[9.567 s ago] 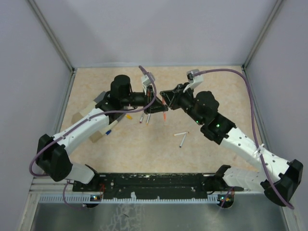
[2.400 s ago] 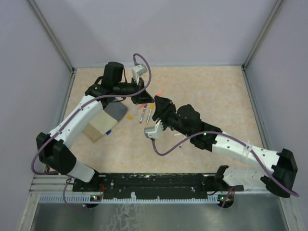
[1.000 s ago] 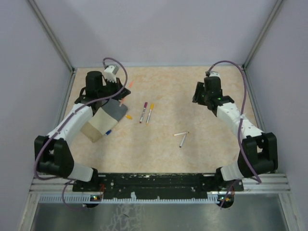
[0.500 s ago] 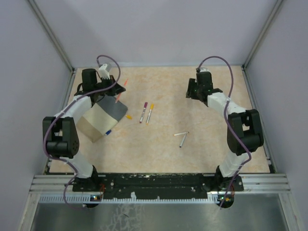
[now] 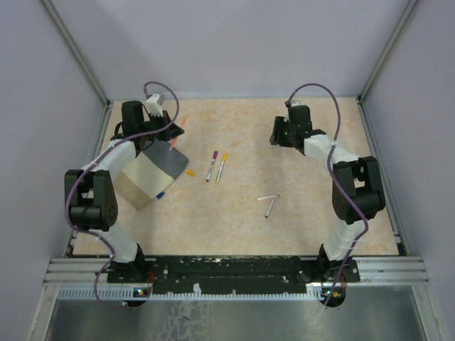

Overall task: Insert the pens into the pen caps
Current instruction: Move the pen cap to the center of the board.

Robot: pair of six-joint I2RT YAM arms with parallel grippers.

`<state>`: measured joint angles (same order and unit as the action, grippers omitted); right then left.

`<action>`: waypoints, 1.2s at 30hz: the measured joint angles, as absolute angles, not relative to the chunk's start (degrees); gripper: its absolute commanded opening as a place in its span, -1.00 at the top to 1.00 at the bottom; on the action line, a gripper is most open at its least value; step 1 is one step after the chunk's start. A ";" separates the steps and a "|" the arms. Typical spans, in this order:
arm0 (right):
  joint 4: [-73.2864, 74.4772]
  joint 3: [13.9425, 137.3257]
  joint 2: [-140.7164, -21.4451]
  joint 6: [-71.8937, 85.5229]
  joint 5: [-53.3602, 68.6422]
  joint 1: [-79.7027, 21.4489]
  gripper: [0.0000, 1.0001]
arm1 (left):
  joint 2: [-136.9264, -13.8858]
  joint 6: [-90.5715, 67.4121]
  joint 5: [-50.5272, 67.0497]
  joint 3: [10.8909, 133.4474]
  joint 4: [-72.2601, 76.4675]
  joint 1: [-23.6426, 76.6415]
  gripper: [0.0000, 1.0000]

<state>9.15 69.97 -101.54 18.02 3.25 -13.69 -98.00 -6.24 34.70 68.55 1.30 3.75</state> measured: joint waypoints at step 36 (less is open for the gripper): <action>18.72 55.86 -82.72 19.68 -6.74 -22.28 -0.04 | -94.30 -19.84 17.47 71.59 -1.15 22.85 1.00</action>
<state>18.72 55.86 -82.72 19.68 -6.74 -22.28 -94.30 -19.84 17.47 71.59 -1.15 22.85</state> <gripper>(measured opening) 0.504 0.047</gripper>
